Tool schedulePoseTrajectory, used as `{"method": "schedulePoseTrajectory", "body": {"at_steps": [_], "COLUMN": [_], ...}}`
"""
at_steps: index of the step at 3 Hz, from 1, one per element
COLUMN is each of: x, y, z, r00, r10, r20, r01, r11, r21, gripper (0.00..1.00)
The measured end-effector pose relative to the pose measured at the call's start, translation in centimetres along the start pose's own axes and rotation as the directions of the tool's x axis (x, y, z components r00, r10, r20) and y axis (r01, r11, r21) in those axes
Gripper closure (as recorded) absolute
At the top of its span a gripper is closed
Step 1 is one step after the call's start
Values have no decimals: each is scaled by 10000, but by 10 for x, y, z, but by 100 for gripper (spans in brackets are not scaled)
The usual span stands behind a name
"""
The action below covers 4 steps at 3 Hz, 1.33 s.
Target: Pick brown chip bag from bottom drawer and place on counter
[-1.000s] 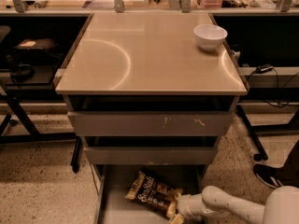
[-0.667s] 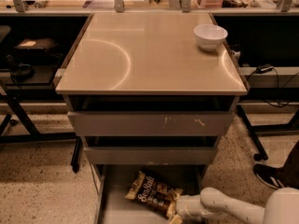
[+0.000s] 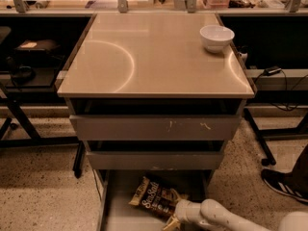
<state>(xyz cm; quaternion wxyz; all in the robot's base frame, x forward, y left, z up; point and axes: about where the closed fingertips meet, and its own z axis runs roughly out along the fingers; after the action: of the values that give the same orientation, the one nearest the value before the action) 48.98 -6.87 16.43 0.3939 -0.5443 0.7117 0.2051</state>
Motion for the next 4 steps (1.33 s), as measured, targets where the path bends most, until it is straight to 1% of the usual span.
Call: {"method": "schedulePoseTrajectory", "body": {"at_steps": [1,2,3,4], "x": [-2,3,2,2], "y": [-11,-27,-30,-30], "z": [18,36,37,37], "r00": [9985,9975,9972,9972], "r10": [-466,-702,-742,-742], "r20": [286,121,109,109], "r01": [461,701,741,741], "r11": [9987,9975,9972,9972], "r21": [197,93,105,105], "gripper": [0,0,20,43]}}
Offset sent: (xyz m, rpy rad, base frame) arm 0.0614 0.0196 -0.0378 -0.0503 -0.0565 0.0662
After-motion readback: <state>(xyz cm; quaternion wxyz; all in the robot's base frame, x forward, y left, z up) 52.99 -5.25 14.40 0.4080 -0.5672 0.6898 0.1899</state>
